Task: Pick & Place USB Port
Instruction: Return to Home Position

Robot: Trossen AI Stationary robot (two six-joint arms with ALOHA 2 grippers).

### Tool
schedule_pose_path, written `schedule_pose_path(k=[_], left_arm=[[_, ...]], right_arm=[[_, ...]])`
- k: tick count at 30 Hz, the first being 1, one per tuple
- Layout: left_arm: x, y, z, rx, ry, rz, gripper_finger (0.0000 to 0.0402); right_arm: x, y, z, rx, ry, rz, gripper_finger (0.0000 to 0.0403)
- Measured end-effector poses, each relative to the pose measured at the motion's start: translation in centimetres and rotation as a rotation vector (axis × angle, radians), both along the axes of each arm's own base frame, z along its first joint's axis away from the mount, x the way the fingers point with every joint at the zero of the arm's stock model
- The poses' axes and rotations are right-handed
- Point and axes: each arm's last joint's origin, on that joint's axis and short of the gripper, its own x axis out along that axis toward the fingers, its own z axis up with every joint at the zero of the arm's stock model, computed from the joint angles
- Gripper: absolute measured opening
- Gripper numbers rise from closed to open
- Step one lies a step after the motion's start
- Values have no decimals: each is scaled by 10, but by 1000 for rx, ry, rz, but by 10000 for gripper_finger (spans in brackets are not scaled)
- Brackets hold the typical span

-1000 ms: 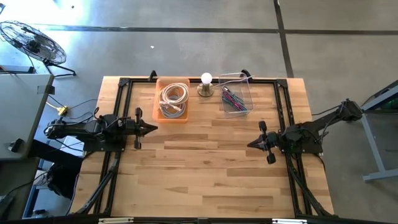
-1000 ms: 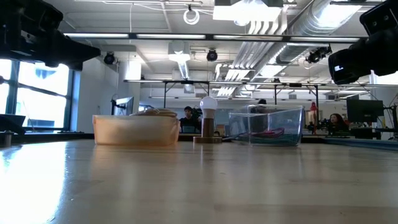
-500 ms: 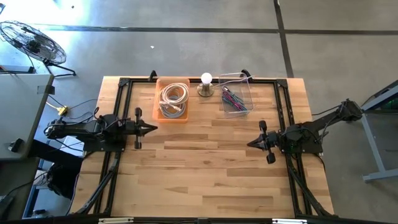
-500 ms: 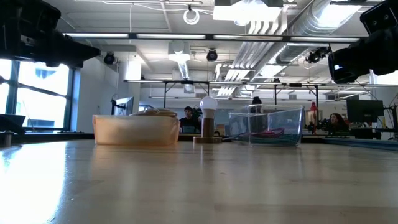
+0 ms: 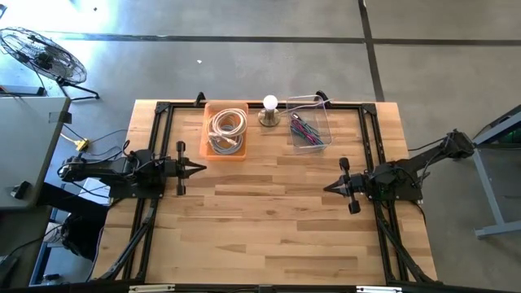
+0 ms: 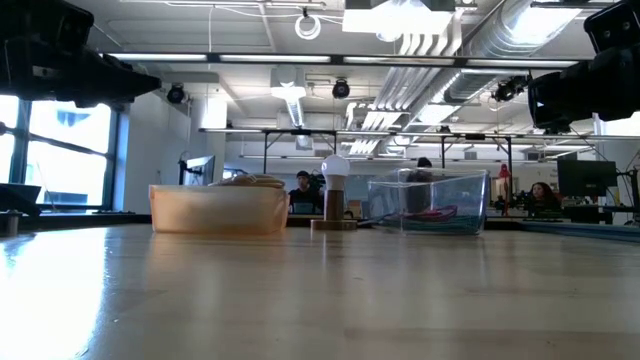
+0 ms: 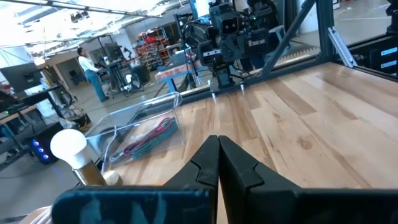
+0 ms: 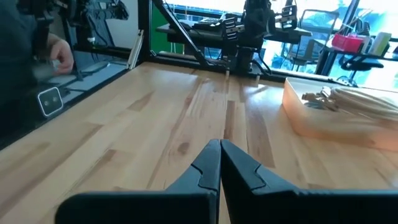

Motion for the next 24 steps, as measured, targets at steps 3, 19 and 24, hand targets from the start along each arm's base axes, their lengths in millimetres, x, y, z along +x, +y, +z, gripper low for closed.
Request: schedule_pose_path(k=[3, 19, 24], left_arm=[[0, 0, 0, 0, 0, 0, 1], [0, 0, 0, 0, -1, -1, 1], [0, 0, 0, 0, -2, -1, 1]], right_arm=[[0, 0, 0, -16, -2, 2, 1], [0, 0, 0, -1, 0, 0, 2], [0, 0, 0, -1, 0, 0, 3]])
